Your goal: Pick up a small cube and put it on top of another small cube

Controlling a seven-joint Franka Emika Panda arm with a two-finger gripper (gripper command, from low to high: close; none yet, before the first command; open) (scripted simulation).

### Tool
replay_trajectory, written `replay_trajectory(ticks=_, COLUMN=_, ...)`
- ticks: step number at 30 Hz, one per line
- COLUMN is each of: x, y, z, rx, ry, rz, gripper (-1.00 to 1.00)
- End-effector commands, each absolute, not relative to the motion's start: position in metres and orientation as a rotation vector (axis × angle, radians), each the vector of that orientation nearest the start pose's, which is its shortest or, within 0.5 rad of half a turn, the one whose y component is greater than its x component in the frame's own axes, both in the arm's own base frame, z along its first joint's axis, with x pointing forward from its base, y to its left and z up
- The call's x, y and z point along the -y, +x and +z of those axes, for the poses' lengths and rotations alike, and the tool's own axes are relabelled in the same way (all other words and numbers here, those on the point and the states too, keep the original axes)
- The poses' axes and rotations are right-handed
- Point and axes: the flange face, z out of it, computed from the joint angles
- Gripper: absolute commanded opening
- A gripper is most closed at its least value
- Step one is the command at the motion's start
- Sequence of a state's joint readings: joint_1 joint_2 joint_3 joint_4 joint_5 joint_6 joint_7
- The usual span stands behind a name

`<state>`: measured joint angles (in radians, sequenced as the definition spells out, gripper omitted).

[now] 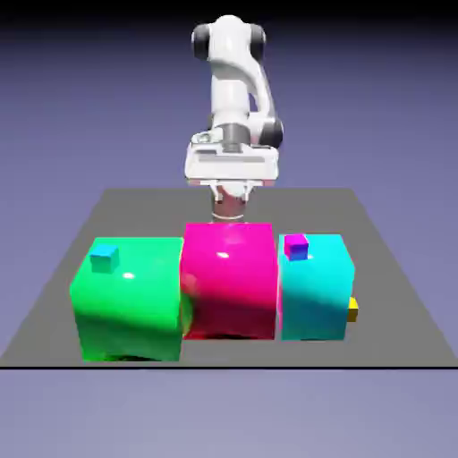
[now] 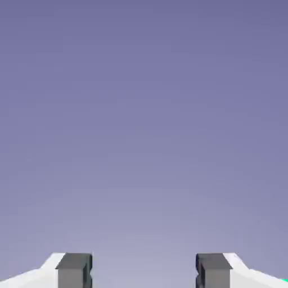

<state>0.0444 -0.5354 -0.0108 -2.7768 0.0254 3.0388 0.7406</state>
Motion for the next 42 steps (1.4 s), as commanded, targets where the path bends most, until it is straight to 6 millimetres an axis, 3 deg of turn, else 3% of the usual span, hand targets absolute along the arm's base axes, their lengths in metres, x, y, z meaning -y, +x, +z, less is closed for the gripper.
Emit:
replay_trajectory(ticks=1, x=-0.022, y=0.409, z=0.456, rx=-0.911, ry=-2.505, rz=-0.986, gripper=0.0)
replay_trajectory(ticks=8, x=-0.11, y=0.459, z=0.413, rx=-0.651, ry=-2.754, rz=-0.734, gripper=0.0)
replay_trajectory(ticks=14, x=-0.195, y=0.481, z=0.362, rx=-0.401, ry=-2.919, rz=-0.499, gripper=0.0)
replay_trajectory(ticks=20, x=-0.283, y=0.481, z=0.302, rx=-0.137, ry=-3.035, rz=-0.253, gripper=0.0)
replay_trajectory(ticks=24, x=-0.336, y=0.46, z=0.252, rx=0.125, ry=-3.134, rz=-0.049, gripper=0.0)
replay_trajectory(ticks=30, x=-0.372, y=0.408, z=0.194, rx=0.66, ry=-3.27, rz=0.23, gripper=0.0)
replay_trajectory(ticks=35, x=-0.394, y=0.373, z=0.169, rx=1.094, ry=-3.287, rz=0.369, gripper=0.0)
replay_trajectory(ticks=38, x=-0.386, y=0.366, z=0.174, rx=1.296, ry=-3.31, rz=0.349, gripper=0.0)
replay_trajectory(ticks=40, x=-0.385, y=0.366, z=0.174, rx=1.316, ry=-3.312, rz=0.345, gripper=0.0)
replay_trajectory(ticks=42, x=-0.369, y=0.367, z=0.129, rx=1.314, ry=-3.314, rz=0.343, gripper=0.0)
